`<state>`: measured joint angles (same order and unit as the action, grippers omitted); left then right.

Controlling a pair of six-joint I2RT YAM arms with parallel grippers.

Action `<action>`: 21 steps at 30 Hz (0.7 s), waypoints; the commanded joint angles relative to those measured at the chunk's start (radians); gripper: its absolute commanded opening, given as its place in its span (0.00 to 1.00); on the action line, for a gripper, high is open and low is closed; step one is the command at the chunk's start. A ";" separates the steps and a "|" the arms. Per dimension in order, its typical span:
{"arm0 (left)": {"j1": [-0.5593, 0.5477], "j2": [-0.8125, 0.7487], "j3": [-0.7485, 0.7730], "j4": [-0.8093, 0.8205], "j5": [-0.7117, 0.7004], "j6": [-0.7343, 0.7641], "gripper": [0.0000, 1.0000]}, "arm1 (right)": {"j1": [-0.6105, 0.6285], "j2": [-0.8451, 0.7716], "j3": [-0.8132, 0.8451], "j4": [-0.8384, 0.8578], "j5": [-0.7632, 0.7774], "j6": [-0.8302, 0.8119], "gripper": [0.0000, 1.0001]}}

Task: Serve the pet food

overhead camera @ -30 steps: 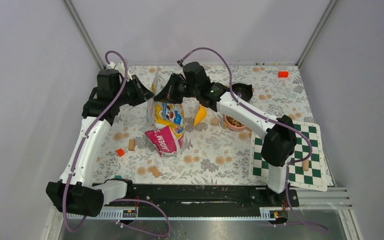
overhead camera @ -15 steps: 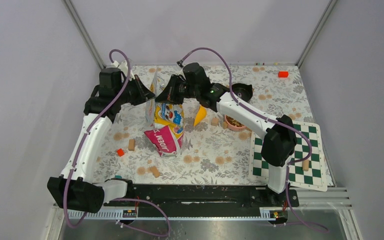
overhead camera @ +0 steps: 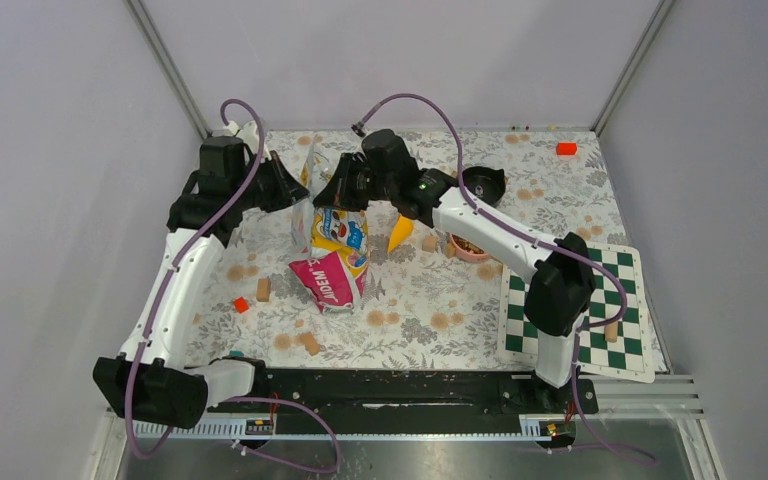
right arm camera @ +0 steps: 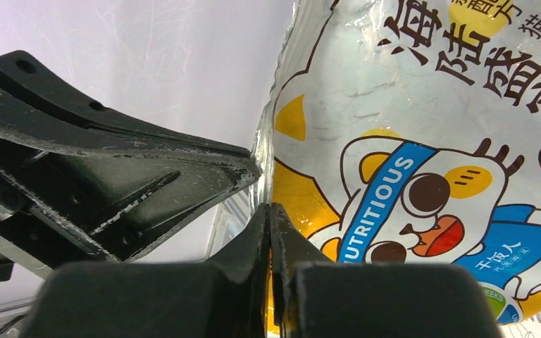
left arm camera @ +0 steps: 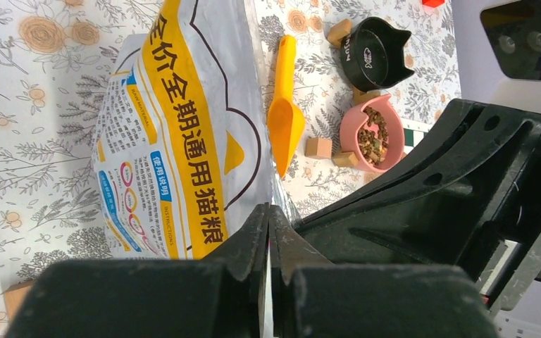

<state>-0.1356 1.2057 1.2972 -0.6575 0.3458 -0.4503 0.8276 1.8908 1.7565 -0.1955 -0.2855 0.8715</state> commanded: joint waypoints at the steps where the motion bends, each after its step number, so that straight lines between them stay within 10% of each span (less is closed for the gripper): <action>1: 0.016 -0.044 0.057 -0.038 -0.146 0.058 0.00 | -0.014 -0.055 0.017 -0.085 0.115 -0.065 0.00; 13: 0.016 -0.035 0.082 -0.028 -0.012 0.030 0.01 | -0.013 -0.068 0.007 -0.014 0.036 -0.002 0.00; 21: 0.016 -0.052 0.035 0.043 0.094 -0.069 0.25 | -0.013 -0.089 -0.081 0.160 -0.032 0.249 0.00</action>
<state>-0.1211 1.1839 1.3312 -0.7033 0.3473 -0.4583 0.8219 1.8507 1.7073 -0.1558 -0.2768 0.9745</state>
